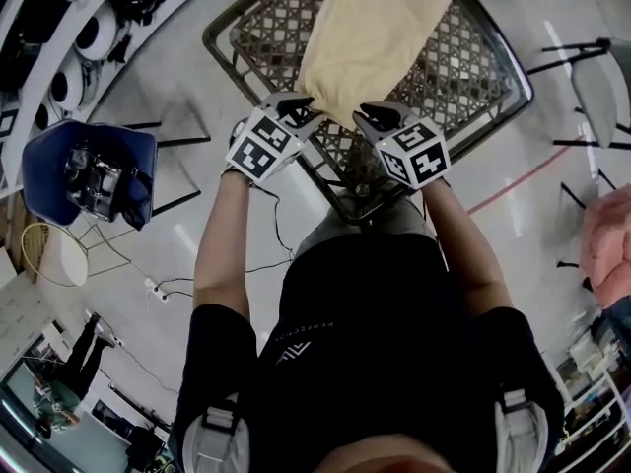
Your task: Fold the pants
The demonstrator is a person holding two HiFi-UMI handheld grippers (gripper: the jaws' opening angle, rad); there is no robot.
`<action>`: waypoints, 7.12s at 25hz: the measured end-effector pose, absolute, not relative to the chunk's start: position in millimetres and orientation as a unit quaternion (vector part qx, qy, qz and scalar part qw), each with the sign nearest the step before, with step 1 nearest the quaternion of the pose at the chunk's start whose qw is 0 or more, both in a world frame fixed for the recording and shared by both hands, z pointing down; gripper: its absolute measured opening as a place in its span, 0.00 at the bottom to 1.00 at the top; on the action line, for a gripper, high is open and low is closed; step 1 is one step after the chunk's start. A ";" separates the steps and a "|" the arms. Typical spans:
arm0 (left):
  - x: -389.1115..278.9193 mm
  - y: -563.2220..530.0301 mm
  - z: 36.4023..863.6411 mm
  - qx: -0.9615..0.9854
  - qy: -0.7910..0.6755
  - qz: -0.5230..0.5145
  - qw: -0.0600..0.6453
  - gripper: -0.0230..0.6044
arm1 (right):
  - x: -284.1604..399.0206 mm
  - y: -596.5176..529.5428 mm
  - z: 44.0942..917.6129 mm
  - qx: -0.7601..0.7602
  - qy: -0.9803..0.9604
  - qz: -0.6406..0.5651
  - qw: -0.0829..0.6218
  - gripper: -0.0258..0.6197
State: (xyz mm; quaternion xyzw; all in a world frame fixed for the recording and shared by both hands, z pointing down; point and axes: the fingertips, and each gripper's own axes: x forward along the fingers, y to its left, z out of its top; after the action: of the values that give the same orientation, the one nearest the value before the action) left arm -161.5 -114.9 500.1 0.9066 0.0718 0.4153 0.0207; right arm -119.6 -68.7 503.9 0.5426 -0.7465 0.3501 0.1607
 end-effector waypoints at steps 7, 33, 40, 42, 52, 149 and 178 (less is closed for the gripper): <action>-152.9 -120.7 512.8 0.889 0.115 0.442 -0.007 0.29 | -137.0 -83.0 512.0 0.494 -0.777 0.341 0.189 0.27; -158.7 -124.5 563.7 0.844 0.170 0.508 0.004 0.41 | -143.0 -82.4 556.4 0.445 -0.787 0.346 0.251 0.37; -156.2 -124.0 565.9 0.846 0.171 0.504 -0.004 0.42 | -143.1 -82.9 559.4 0.448 -0.790 0.323 0.266 0.38; -156.4 -124.0 566.2 0.850 0.170 0.498 -0.007 0.42 | -143.6 -82.9 560.7 0.448 -0.790 0.318 0.272 0.38; -154.2 -127.5 568.2 0.858 0.152 0.490 -0.011 0.37 | -137.7 -85.8 564.7 0.478 -0.781 0.300 0.269 0.31; -120.7 -70.0 479.6 0.841 0.132 0.518 0.086 0.13 | -97.4 -32.6 476.3 0.340 -0.819 0.350 0.303 0.21; -50.8 -146.8 511.2 0.844 0.076 0.526 0.073 0.13 | -21.8 -115.6 502.6 0.375 -0.815 0.326 0.299 0.22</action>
State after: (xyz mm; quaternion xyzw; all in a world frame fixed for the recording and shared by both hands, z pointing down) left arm -50.8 -146.8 511.2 0.8441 0.0760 0.5256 0.0731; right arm -21.8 -115.6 502.6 0.3753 -0.8146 0.3259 0.2989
